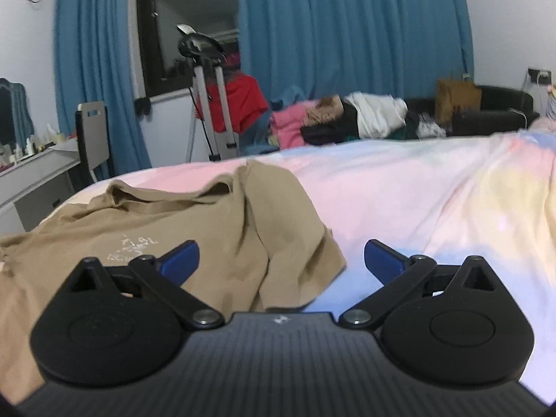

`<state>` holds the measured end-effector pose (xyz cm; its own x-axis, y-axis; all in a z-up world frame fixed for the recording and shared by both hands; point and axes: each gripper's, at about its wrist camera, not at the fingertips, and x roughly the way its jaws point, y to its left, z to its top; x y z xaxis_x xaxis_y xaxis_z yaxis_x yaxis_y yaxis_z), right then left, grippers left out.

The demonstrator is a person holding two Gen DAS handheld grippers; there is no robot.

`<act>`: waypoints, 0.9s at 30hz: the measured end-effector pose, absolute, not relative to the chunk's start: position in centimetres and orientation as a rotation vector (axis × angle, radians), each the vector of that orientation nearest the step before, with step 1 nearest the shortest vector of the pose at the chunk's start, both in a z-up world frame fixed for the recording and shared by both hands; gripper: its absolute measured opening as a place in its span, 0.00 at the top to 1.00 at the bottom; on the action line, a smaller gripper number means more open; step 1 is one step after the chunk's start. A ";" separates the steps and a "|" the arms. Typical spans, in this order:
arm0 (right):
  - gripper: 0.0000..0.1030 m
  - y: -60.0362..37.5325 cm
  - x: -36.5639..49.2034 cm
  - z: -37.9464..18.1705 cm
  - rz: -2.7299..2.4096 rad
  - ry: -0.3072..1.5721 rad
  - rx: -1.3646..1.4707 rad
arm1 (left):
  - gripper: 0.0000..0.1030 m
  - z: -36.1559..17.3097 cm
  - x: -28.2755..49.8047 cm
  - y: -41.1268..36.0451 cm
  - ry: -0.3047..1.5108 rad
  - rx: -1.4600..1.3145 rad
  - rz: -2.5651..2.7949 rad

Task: Fold clothes
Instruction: 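Open the left gripper and pull both tools back from the shirt, then close the right gripper on the side edge of the tan T-shirt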

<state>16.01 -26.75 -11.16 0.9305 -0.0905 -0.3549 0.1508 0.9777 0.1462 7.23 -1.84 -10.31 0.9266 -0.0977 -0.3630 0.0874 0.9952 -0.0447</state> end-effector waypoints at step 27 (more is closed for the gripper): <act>0.92 -36.1 25.7 -9.0 -0.353 0.411 0.350 | 0.00 -14.0 11.2 -0.7 0.437 -0.072 -0.097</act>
